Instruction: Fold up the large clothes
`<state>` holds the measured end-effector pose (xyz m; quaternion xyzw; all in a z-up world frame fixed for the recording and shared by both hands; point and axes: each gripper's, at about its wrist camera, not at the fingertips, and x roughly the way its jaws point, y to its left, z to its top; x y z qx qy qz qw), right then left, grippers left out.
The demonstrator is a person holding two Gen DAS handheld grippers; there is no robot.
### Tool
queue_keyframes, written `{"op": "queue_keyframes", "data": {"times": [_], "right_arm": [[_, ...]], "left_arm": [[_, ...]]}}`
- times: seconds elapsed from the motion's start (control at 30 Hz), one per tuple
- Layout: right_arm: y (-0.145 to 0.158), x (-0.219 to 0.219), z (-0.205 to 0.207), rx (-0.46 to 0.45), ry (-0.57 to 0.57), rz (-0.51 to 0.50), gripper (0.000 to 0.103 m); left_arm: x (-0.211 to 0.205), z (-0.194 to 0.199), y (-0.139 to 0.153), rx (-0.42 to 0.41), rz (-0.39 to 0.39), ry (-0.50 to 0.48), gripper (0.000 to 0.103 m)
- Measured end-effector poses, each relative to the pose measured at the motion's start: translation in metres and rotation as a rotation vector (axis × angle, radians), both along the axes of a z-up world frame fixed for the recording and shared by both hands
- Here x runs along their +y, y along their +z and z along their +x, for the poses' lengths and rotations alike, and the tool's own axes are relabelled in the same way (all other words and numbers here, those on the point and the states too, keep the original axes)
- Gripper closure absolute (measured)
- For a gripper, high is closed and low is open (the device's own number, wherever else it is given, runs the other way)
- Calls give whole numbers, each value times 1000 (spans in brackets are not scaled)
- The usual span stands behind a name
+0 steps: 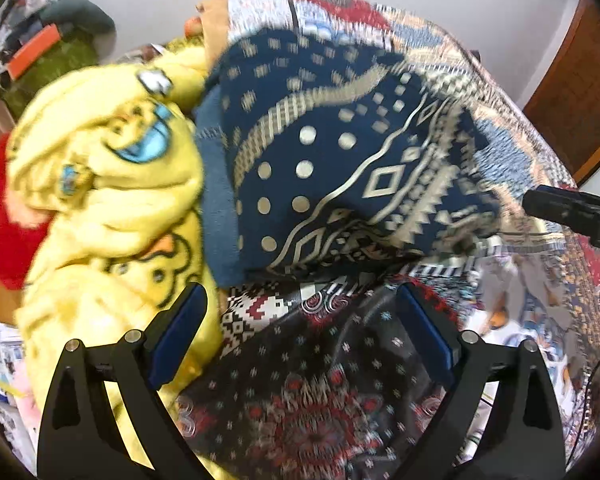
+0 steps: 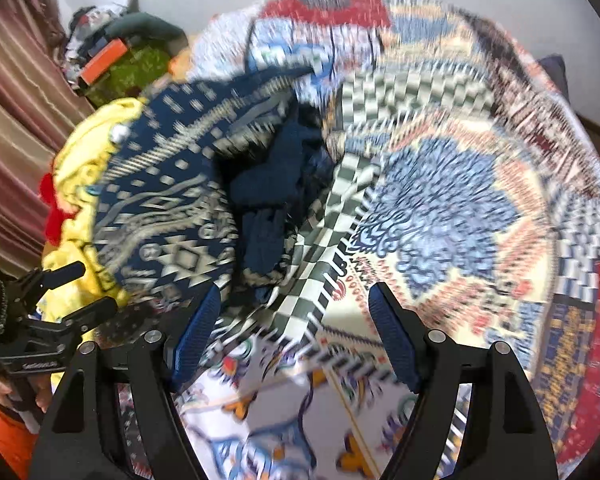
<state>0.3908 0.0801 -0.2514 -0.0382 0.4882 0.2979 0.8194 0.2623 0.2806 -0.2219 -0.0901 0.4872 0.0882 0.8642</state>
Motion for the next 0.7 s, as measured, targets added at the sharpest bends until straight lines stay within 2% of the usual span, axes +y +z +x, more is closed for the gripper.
{"op": "queue_keyframes", "data": {"times": [0.2, 0.3, 0.4, 0.47, 0.57, 0.7], "right_arm": [[84, -27, -54, -187, 6, 137, 30], [132, -37, -88, -305, 9, 219, 30], [178, -50, -132, -438, 19, 307, 30], [195, -54, -151, -504, 26, 354, 30], [218, -63, -185, -590, 45, 425, 30], [232, -72, -223, -685, 49, 484, 28]], "left_arm": [[-18, -49, 97, -236, 58, 31, 7], [-34, -82, 154, -388, 95, 25, 7], [-61, -126, 210, -578, 141, 4, 7], [-77, -156, 239, -695, 174, -7, 7], [-100, -193, 268, -820, 235, 1, 7], [-120, -227, 283, -916, 263, 5, 7]]}}
